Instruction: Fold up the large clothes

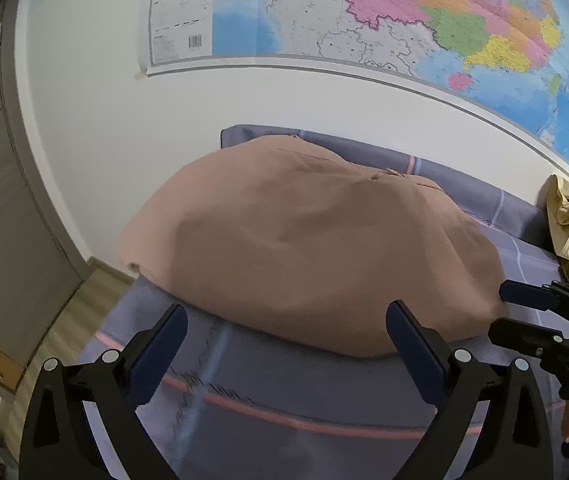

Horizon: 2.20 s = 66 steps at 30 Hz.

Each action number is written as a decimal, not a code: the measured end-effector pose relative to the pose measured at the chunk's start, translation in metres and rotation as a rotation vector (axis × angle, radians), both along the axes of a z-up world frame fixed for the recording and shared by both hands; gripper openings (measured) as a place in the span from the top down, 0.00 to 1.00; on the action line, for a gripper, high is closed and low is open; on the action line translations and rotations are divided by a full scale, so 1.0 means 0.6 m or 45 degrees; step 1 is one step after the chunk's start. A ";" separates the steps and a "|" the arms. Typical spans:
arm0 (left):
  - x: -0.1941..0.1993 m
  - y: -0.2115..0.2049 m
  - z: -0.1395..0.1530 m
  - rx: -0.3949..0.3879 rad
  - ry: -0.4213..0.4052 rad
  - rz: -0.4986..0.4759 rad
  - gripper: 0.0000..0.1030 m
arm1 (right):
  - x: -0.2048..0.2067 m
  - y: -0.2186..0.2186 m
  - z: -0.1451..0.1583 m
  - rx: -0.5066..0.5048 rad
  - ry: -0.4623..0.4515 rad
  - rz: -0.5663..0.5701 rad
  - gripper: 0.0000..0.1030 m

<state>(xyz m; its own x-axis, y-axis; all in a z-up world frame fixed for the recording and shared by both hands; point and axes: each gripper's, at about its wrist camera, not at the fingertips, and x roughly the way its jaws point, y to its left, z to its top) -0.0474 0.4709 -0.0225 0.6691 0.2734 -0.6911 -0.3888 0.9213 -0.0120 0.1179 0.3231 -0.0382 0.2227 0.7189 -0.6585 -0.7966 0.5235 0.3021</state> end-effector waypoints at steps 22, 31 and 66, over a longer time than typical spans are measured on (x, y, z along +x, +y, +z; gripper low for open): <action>-0.068 -0.111 0.049 0.025 -0.089 0.110 0.07 | -0.095 -0.053 0.025 0.123 -0.157 -0.044 0.06; -0.099 -0.115 0.037 -0.027 -0.119 0.162 0.07 | -0.127 -0.071 0.028 0.097 -0.219 -0.080 0.06; -0.124 -0.156 0.048 0.084 -0.113 0.186 0.07 | -0.151 -0.098 0.024 0.132 -0.212 -0.072 0.06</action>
<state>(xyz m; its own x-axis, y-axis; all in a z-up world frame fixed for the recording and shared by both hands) -0.1215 0.3772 0.0064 0.6764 0.4149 -0.6086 -0.5189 0.8548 0.0061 0.0272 0.2641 -0.0237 0.3643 0.7641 -0.5324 -0.8103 0.5418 0.2231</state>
